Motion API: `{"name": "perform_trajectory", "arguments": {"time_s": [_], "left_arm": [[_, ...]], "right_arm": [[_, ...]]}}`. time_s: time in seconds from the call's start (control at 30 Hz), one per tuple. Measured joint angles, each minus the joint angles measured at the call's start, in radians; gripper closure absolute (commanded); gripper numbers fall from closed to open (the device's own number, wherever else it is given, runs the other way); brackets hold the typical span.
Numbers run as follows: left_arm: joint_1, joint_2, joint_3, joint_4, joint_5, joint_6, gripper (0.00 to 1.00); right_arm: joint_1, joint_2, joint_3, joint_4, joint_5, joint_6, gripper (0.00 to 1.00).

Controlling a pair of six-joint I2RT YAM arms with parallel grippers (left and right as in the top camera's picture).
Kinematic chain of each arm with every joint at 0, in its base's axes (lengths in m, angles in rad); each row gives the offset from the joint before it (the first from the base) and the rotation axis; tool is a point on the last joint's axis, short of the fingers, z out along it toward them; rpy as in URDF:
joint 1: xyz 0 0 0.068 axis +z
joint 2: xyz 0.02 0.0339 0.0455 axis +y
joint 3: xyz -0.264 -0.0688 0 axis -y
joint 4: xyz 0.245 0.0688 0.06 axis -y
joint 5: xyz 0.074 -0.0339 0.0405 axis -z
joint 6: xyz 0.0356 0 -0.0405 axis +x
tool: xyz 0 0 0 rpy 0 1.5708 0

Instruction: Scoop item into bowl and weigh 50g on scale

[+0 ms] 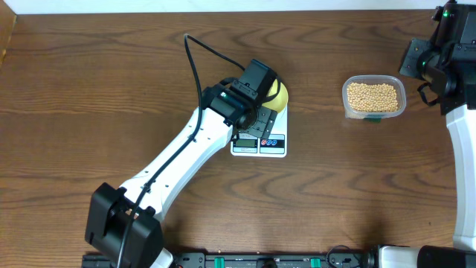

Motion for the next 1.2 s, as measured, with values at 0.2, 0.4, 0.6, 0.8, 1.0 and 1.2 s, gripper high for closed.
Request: {"name": "perform_trajectory", "arguments": {"time_s": [0.2,0.4,0.6,0.8,1.0,1.2], "left_arm": [[0.0,0.011,-0.005,0.024,0.0,0.0,0.17],[0.0,0.015,-0.031,0.062,0.0,0.016,0.17],[0.0,0.094,-0.032,0.065,0.0,0.027,0.17],[0.0,0.121,-0.038,0.065,0.0,0.031,0.17],[0.0,0.126,-0.038,0.065,0.0,0.058,0.17],[0.0,0.169,-0.038,0.065,0.0,0.098,0.17]], "right_arm": [[0.0,0.003,0.0,0.0,0.0,0.0,0.99],[0.0,0.016,0.0,0.01,-0.015,0.0,0.99],[0.0,0.017,0.0,0.013,-0.019,0.0,0.99],[0.0,0.017,0.0,0.013,-0.018,0.0,0.99],[0.0,0.017,0.0,0.026,-0.019,0.0,0.99],[0.0,0.017,0.0,0.033,-0.019,0.0,0.99]]}}
